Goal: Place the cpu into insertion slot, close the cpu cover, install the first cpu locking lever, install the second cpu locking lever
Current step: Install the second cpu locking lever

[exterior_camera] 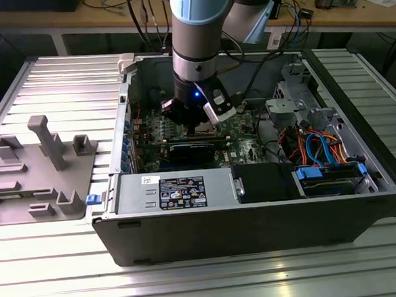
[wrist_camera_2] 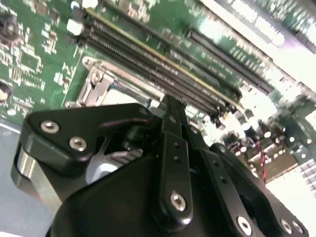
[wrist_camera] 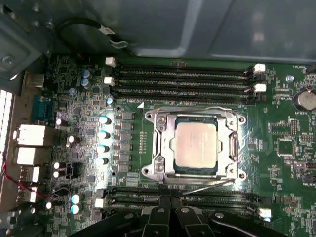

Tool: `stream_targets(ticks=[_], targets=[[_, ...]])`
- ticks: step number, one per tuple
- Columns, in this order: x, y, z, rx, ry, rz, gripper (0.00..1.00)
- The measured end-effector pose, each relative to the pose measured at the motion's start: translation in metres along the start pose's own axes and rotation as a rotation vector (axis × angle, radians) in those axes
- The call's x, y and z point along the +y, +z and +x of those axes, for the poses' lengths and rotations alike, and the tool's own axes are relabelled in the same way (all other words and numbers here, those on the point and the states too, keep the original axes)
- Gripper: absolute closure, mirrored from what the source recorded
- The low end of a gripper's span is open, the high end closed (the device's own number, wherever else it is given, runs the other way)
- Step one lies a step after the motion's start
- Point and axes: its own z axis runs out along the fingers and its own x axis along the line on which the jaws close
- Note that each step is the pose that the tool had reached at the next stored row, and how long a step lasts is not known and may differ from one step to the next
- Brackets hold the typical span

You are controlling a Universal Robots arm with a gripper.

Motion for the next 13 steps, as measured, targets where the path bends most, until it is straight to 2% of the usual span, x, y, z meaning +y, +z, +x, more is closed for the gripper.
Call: stream_targets(ticks=[3,6,7,8,11,13], targets=[[-0.0021,-0.0001,0.0007,0.0004,0.000,-0.0181,0.89],[-0.0028,0.0002,0.0062,-0.0008,0.000,-0.0454,0.89],[-0.0036,0.0003,0.0067,-0.0011,0.000,-0.0527,0.89],[-0.0059,0.0006,0.0070,-0.0017,0.000,-0.0640,0.89],[-0.0104,0.0017,0.0072,-0.0023,0.000,-0.0747,0.89],[-0.0132,0.0030,0.0074,-0.0029,0.005,-0.0767,0.89]])
